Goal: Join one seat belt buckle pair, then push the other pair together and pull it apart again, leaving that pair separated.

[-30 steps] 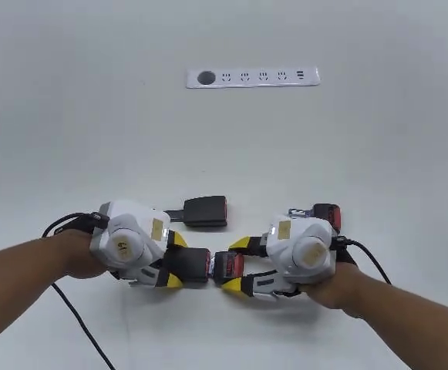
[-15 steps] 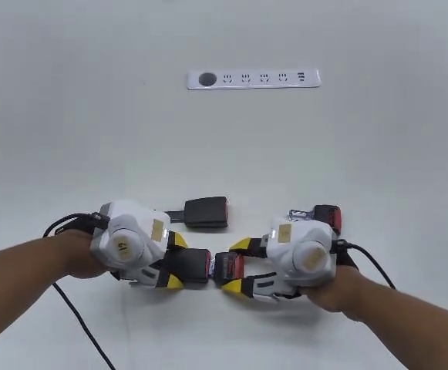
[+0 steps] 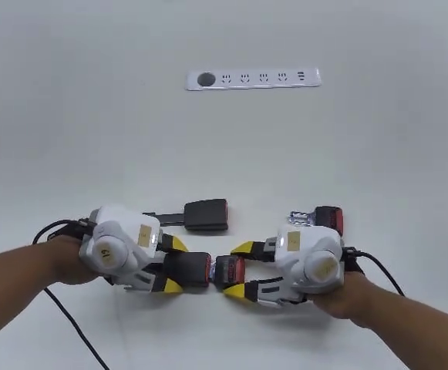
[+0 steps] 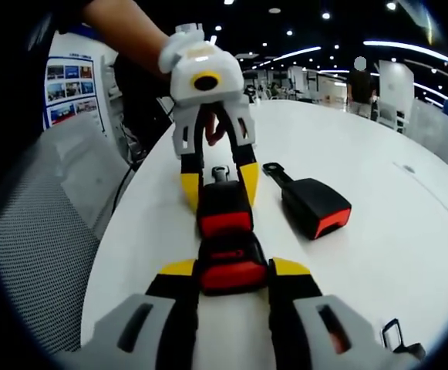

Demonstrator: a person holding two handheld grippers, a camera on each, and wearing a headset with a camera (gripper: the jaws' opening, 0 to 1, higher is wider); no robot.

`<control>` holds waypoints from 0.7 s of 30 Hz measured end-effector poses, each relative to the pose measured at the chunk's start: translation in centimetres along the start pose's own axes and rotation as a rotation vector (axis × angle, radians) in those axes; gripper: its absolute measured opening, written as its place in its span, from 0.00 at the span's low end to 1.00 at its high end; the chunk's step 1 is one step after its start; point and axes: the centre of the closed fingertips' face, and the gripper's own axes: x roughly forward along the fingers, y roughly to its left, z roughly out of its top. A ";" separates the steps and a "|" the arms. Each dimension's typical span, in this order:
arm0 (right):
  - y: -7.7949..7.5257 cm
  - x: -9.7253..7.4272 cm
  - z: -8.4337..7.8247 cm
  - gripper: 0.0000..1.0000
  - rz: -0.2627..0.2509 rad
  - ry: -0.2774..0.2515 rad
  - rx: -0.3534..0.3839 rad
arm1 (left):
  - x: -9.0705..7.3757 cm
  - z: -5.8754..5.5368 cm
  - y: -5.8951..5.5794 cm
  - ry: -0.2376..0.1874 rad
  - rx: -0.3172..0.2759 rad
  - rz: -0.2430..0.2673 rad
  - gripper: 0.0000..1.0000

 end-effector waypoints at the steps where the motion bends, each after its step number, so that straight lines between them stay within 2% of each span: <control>1: 0.0 0.0 0.0 0.35 0.000 0.000 -0.007 | 0.0 -0.1 0.0 -0.003 -0.001 -0.001 0.34; 11: -0.1 0.0 0.0 0.34 -0.016 -0.014 -0.030 | 0.0 -0.1 0.0 -0.026 -0.001 -0.004 0.33; 21: -0.3 0.1 0.0 0.34 -0.022 -0.025 -0.020 | 0.0 -0.1 0.0 -0.045 -0.003 -0.005 0.33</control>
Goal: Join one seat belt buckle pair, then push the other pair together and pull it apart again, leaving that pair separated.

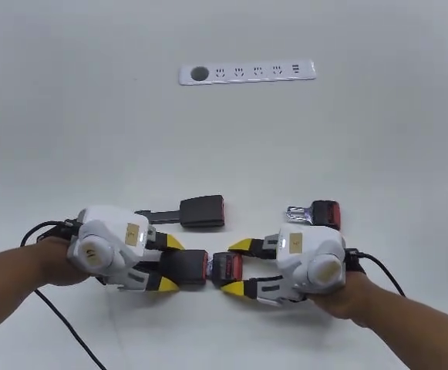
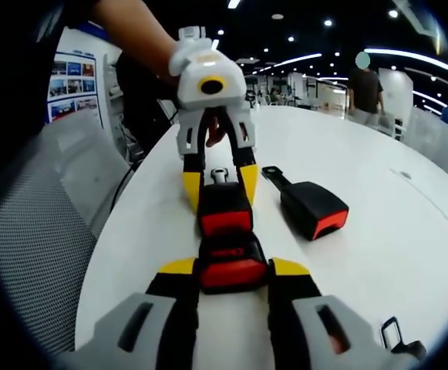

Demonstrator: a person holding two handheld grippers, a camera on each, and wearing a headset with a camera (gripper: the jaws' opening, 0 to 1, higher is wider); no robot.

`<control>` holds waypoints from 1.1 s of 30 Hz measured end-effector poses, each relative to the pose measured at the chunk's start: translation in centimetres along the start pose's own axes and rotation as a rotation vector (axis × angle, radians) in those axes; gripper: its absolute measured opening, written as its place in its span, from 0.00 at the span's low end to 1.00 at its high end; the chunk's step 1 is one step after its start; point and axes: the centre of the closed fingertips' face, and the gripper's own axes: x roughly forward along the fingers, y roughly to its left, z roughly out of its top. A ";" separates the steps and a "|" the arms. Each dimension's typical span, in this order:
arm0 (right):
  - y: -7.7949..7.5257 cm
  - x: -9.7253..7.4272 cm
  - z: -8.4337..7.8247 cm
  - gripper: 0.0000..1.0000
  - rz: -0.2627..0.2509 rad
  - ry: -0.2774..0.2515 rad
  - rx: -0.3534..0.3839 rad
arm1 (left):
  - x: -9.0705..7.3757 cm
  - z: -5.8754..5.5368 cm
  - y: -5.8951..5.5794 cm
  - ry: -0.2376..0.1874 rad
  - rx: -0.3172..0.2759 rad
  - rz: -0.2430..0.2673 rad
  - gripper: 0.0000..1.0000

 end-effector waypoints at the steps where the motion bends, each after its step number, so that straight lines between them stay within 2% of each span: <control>1: 0.0 0.0 0.0 0.34 -0.001 -0.001 0.001 | 0.0 0.0 0.0 0.000 -0.001 0.000 0.33; 26: -0.1 -0.2 -0.2 0.34 0.012 -0.006 0.007 | 0.0 0.1 -0.1 -0.005 -0.009 -0.008 0.33; 30: 0.1 -0.1 -0.2 0.35 0.006 0.016 -0.047 | 0.1 0.1 -0.1 0.003 -0.021 -0.006 0.33; 32: 0.1 -0.1 -0.2 0.36 0.007 0.020 -0.037 | 0.1 0.1 -0.1 0.018 -0.014 -0.004 0.34; 33: 0.1 -0.1 -0.2 0.36 0.004 0.028 -0.057 | 0.1 0.1 -0.1 0.026 -0.018 -0.002 0.34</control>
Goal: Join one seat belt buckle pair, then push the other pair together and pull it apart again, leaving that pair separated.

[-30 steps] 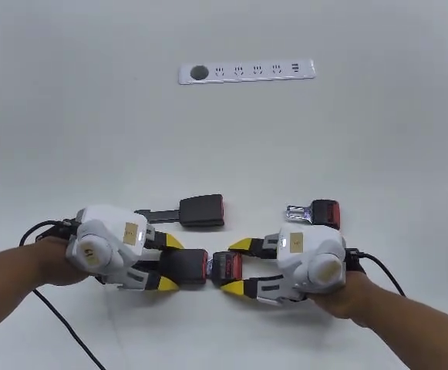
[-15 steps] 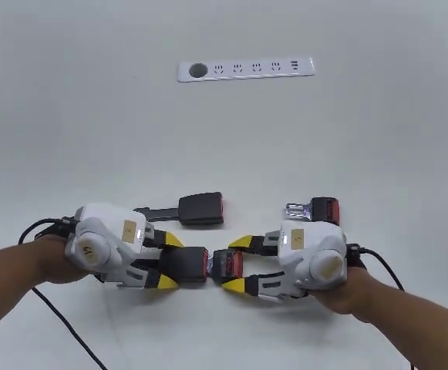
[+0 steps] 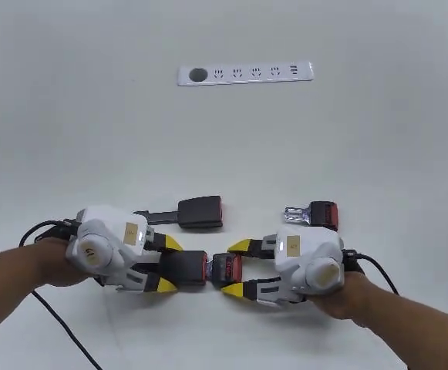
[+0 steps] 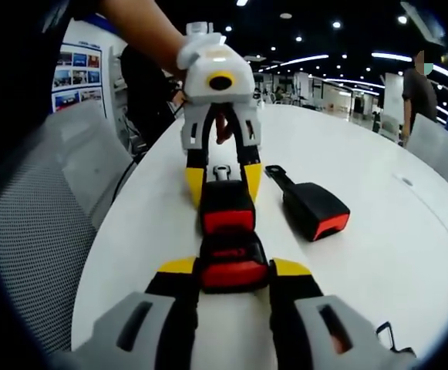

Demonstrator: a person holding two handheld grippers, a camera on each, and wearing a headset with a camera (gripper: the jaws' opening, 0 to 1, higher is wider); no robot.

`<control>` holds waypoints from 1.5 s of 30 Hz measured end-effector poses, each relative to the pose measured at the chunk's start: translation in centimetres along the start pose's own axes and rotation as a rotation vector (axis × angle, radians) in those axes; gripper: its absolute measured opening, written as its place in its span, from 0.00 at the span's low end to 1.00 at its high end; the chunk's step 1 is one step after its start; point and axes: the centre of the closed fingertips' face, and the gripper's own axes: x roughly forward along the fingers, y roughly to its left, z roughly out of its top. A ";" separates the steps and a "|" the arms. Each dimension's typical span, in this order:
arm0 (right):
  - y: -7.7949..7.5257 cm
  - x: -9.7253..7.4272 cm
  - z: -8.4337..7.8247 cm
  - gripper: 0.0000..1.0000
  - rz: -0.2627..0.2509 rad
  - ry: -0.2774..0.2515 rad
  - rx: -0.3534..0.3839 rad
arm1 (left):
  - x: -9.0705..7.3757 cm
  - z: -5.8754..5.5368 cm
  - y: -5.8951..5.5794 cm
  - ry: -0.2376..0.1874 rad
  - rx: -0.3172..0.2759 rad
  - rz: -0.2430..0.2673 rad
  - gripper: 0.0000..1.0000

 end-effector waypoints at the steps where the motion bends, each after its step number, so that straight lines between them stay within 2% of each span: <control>1: 0.0 0.0 0.0 0.36 -0.002 0.005 -0.004 | 0.0 0.0 0.0 0.002 -0.002 0.002 0.34; 4: 0.1 0.0 -0.5 0.37 -0.003 0.049 -0.027 | 0.0 0.1 0.0 0.015 -0.005 0.005 0.34; 6: -0.2 -0.1 -0.2 0.40 -0.020 0.042 0.004 | 0.0 0.1 -0.1 0.029 -0.043 0.008 0.36; 7: -0.3 -0.1 0.0 0.45 -0.025 0.029 0.023 | 0.0 0.2 -0.2 0.028 -0.080 0.007 0.40; 8: -0.3 -0.3 0.7 0.52 -0.031 -0.006 0.075 | 0.1 0.4 -0.2 0.015 -0.111 0.013 0.49; 9: -0.5 -0.5 0.9 0.61 -0.041 -0.020 0.098 | 0.1 0.6 -0.3 0.017 -0.127 0.014 0.55; 10: -0.7 -0.7 1.1 0.65 -0.052 -0.026 0.113 | 0.0 0.7 -0.3 0.019 -0.125 0.021 0.59; 11: -1.0 -1.2 1.2 0.68 -0.065 -0.030 0.114 | -0.2 1.1 -0.4 0.003 -0.122 0.024 0.61; 13: -1.2 -1.7 1.1 0.74 -0.075 -0.031 0.115 | -0.5 1.7 -0.5 -0.020 -0.151 0.031 0.68; 14: -1.3 -2.1 1.0 0.75 -0.084 -0.032 0.115 | -0.8 2.0 -0.4 -0.031 -0.168 0.042 0.73; 16: -1.5 -2.6 0.9 0.75 -0.091 -0.030 0.118 | -1.3 2.5 0.0 -0.050 -0.163 0.066 0.77; 18: -1.9 -3.4 0.9 0.76 -0.109 -0.031 0.119 | -1.7 3.1 0.2 -0.074 -0.167 0.074 0.77; 22: -2.8 -5.5 0.8 0.76 -0.138 -0.038 0.115 | -2.6 4.0 1.0 -0.094 -0.158 0.103 0.78; 25: -4.1 -6.9 -0.6 0.75 -0.158 0.004 0.093 | -3.2 4.4 1.4 -0.106 -0.162 0.102 0.73; 30: -5.9 -8.9 -1.4 0.74 -0.174 0.014 0.095 | -3.9 4.6 3.2 -0.112 -0.167 0.145 0.74; 33: -7.1 -9.9 -2.4 0.73 -0.182 0.041 0.089 | -4.4 5.4 4.3 -0.132 -0.180 0.157 0.74; 36: -8.4 -10.9 -3.1 0.73 -0.185 0.048 0.113 | -4.4 5.7 5.4 -0.131 -0.168 0.160 0.74; 40: -9.8 -11.8 -4.1 0.73 -0.187 0.069 0.120 | -4.2 5.9 7.1 -0.142 -0.189 0.169 0.73; 45: -10.4 -12.4 -4.7 0.73 -0.176 0.083 0.137 | -3.3 5.6 7.9 -0.123 -0.191 0.154 0.72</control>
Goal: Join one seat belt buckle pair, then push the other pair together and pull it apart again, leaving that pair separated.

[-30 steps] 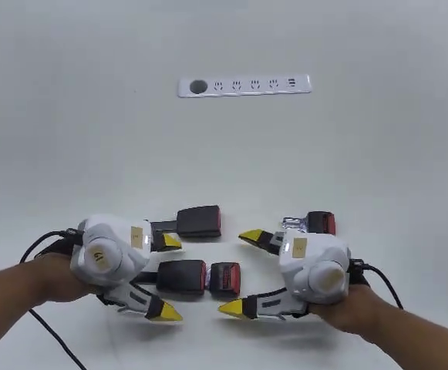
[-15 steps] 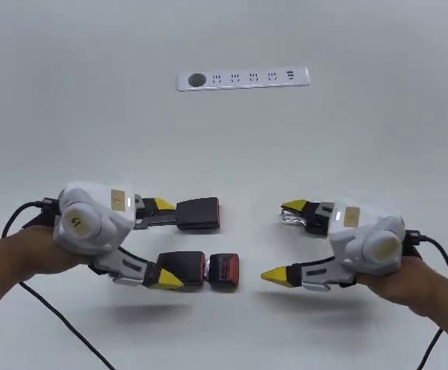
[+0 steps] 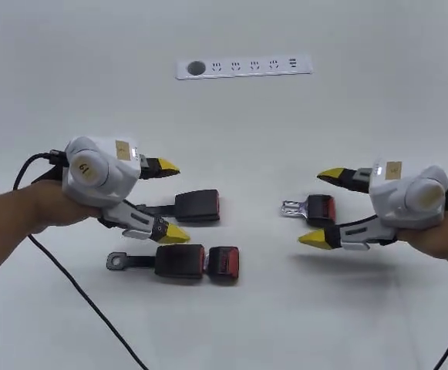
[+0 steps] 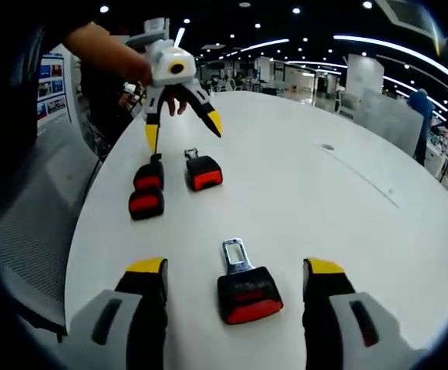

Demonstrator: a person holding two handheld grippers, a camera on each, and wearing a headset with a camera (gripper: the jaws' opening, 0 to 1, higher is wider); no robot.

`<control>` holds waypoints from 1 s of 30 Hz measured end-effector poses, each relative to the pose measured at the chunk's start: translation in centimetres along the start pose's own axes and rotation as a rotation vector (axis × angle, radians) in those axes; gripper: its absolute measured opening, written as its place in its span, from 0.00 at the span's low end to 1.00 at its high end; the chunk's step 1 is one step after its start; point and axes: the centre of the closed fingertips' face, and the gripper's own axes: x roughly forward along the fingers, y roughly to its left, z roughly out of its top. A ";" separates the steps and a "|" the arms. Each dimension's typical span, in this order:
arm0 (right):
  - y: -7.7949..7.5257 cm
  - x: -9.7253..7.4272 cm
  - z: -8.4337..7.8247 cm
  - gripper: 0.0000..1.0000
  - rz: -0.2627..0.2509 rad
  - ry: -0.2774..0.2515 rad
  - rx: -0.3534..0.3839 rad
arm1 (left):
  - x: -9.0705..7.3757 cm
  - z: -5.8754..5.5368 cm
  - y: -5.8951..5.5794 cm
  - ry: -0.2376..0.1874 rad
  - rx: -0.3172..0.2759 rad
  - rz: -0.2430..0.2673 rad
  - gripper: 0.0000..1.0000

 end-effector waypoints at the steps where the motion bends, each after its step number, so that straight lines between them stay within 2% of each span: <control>1: -0.2 -0.1 -0.1 0.73 0.002 0.003 0.002 | 0.2 -0.1 0.2 0.004 -0.002 -0.004 0.71; 7: -0.7 -0.3 -1.1 0.72 0.018 0.031 0.012 | 1.5 -0.9 0.8 0.033 -0.015 -0.026 0.68; 13: -0.6 -0.4 -2.1 0.67 0.064 0.044 0.051 | 2.7 -2.0 1.0 0.070 -0.026 -0.053 0.63; 16: -0.5 -0.3 -2.6 0.62 0.077 0.073 0.018 | 3.0 -2.1 1.0 0.072 -0.020 -0.065 0.59; 18: -0.5 -0.2 -2.6 0.62 0.087 0.072 0.015 | 3.2 -2.2 1.1 0.075 -0.023 -0.068 0.59; 20: -0.6 0.0 -2.8 0.62 0.096 0.087 0.007 | 3.4 -2.3 1.1 0.083 -0.024 -0.070 0.56; 22: -0.5 0.1 -3.0 0.61 0.108 0.089 0.001 | 3.6 -2.8 1.0 0.107 0.001 -0.077 0.54; 24: -0.4 0.4 -3.3 0.60 0.119 0.109 -0.014 | 3.8 -2.8 0.8 0.107 -0.002 -0.087 0.54; 26: -0.2 0.3 -3.0 0.59 0.123 0.100 -0.026 | 3.8 -3.2 0.7 0.120 0.005 -0.091 0.53; 30: 0.1 0.1 -3.1 0.56 0.132 0.105 -0.032 | 3.9 -3.3 0.8 0.119 0.004 -0.086 0.49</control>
